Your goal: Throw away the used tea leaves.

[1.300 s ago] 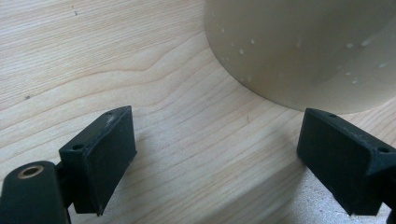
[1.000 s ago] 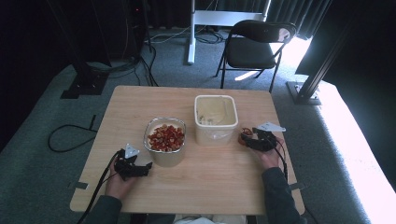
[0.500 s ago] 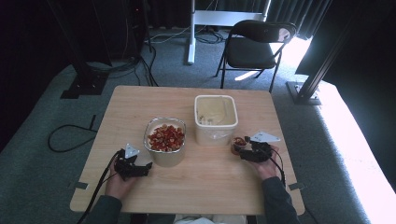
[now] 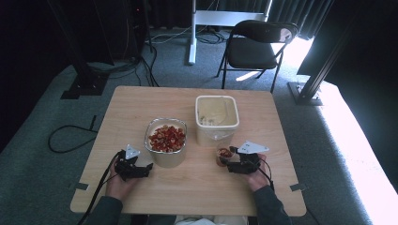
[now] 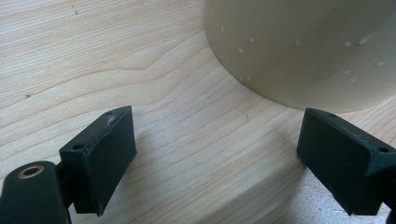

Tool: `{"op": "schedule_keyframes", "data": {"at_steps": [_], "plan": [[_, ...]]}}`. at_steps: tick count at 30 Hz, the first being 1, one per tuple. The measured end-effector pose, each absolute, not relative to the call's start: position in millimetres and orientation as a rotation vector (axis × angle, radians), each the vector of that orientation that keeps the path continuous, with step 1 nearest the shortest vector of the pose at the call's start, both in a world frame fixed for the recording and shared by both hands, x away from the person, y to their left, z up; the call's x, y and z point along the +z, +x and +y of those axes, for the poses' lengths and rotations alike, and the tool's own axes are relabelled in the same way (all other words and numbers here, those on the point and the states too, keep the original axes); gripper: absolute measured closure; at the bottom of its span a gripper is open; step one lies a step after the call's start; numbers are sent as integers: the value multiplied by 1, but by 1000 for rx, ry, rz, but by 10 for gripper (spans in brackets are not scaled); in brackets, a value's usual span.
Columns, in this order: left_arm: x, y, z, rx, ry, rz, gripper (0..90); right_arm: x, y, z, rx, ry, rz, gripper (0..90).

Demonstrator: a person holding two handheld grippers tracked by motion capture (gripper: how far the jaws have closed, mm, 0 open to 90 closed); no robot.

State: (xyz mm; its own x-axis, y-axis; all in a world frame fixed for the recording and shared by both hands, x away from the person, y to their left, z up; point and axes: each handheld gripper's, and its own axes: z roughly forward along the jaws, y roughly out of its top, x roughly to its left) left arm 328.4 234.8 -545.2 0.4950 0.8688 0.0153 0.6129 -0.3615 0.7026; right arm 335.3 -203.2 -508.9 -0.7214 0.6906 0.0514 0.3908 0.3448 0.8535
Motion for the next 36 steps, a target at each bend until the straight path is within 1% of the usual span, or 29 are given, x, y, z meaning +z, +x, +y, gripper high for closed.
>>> {"op": "schedule_keyframes", "data": {"at_steps": [7,11,17,19,21,22,25,29,31,32,33,35,36], "plan": [[-545,328,235,517,2099,1213,125,-509,320,-176,1364,862,2365,330],[-545,326,235,520,2091,1217,146,-510,314,-164,1386,814,2392,330],[-545,325,234,523,2090,1222,154,-511,305,-147,1420,740,2439,322],[-545,324,234,529,2085,1225,168,-511,303,-144,1427,723,2452,305],[-543,321,233,521,2090,1215,214,-511,302,-142,1421,717,2455,288],[-543,320,232,519,2093,1208,239,-511,302,-141,1412,717,2456,267],[-543,317,230,507,2110,1182,245,-512,301,-144,1392,725,2465,216],[-542,313,228,493,2124,1162,247,-514,299,-151,1390,741,2471,197],[-541,309,224,476,2145,1134,247,-516,294,-161,1375,762,2463,191],[-540,307,222,466,2156,1120,270,-516,292,-165,1373,770,2458,191],[-539,306,220,462,2164,1110,324,-517,291,-169,1371,781,2451,191],[-539,304,217,474,2173,1086,340,-517,289,-173,1368,791,2441,191],[-536,299,209,472,2183,1009,337,-517,286,-184,1348,824,2415,191]]}}
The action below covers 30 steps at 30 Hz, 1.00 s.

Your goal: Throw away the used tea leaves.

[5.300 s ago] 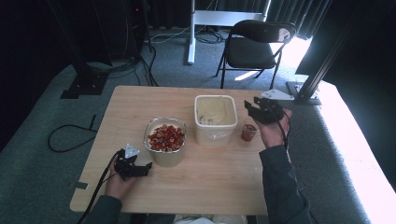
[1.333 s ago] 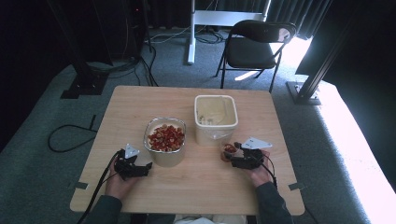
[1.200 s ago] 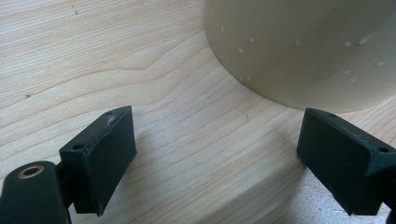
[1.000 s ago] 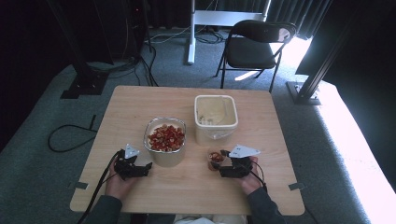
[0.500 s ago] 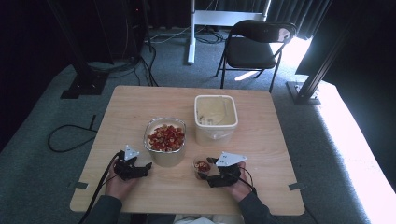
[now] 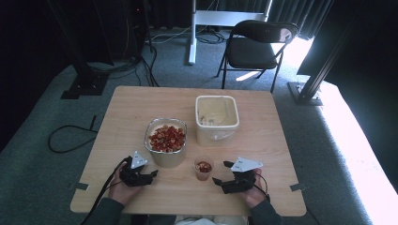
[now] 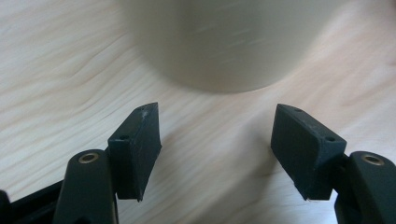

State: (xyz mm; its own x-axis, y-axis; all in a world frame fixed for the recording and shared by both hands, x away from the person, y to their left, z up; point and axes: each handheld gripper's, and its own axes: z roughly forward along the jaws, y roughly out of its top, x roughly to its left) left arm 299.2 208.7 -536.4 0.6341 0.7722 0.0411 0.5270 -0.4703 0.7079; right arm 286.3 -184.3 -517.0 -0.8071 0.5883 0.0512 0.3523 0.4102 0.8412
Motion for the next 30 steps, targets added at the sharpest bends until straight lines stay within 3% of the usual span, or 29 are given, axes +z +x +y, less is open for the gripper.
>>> {"op": "schedule_keyframes", "data": {"at_steps": [14,20,30], "plan": [[-516,286,165,265,2050,667,304,-512,276,-247,1332,1032,2218,196],[-512,291,141,203,1992,616,265,-514,275,-256,1346,1076,2181,197],[-513,293,107,248,1963,509,260,-517,274,-257,1354,1092,2181,197]]}}
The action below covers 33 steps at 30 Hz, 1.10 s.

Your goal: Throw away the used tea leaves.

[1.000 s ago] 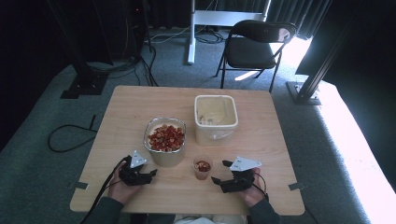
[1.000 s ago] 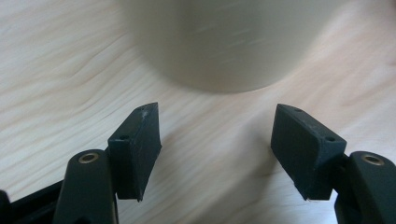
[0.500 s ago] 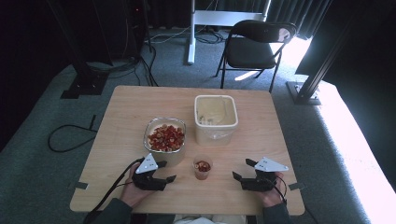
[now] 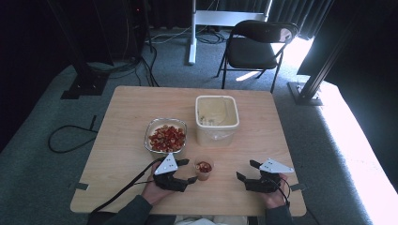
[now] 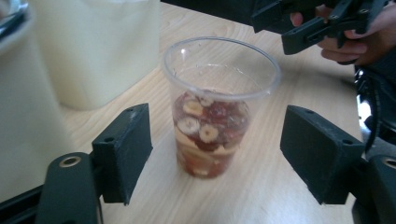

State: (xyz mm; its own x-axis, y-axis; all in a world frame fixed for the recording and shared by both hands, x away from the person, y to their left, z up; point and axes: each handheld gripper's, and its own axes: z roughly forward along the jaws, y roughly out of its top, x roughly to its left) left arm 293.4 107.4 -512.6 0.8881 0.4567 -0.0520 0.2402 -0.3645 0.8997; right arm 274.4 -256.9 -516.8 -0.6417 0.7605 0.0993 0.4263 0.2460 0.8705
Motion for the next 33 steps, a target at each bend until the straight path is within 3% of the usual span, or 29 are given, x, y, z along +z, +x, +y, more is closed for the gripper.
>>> {"op": "schedule_keyframes", "data": {"at_steps": [13,24,33], "plan": [[-523,306,78,262,1939,475,215,-520,274,-256,1353,1098,2189,197],[-523,307,73,285,1939,461,318,-523,275,-257,1347,1107,2193,198],[-512,298,77,271,1934,436,353,-523,275,-258,1347,1109,2192,198]]}}
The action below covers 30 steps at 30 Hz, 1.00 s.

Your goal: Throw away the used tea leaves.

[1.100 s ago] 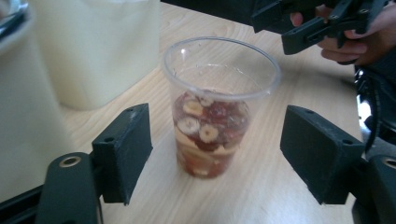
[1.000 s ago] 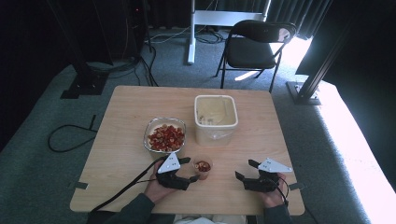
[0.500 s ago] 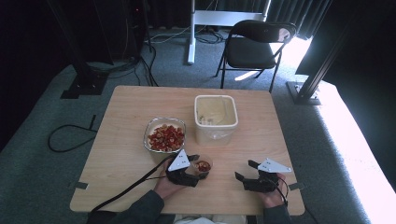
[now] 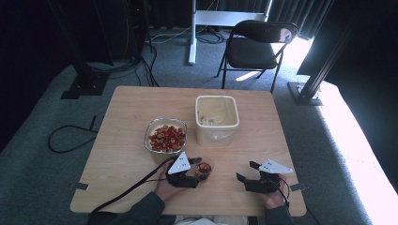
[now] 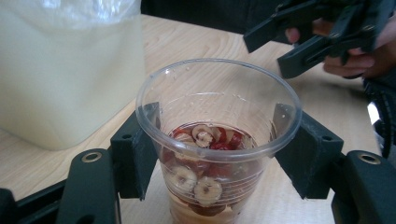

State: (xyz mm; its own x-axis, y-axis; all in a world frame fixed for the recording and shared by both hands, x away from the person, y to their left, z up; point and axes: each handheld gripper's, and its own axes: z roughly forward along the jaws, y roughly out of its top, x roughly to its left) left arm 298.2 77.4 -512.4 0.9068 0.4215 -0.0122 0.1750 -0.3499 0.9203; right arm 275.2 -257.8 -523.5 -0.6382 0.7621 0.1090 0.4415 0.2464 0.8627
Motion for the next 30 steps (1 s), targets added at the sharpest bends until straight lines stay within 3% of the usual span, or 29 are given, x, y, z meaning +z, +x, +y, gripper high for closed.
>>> {"op": "schedule_keyframes", "data": {"at_steps": [10,17,30], "plan": [[-489,287,94,287,1902,413,368,-524,276,-255,1359,1120,2201,220],[-489,286,96,281,1897,416,369,-511,281,-223,1373,1023,2229,292],[-458,278,130,340,1825,446,384,-515,284,-208,1345,998,2273,292]]}}
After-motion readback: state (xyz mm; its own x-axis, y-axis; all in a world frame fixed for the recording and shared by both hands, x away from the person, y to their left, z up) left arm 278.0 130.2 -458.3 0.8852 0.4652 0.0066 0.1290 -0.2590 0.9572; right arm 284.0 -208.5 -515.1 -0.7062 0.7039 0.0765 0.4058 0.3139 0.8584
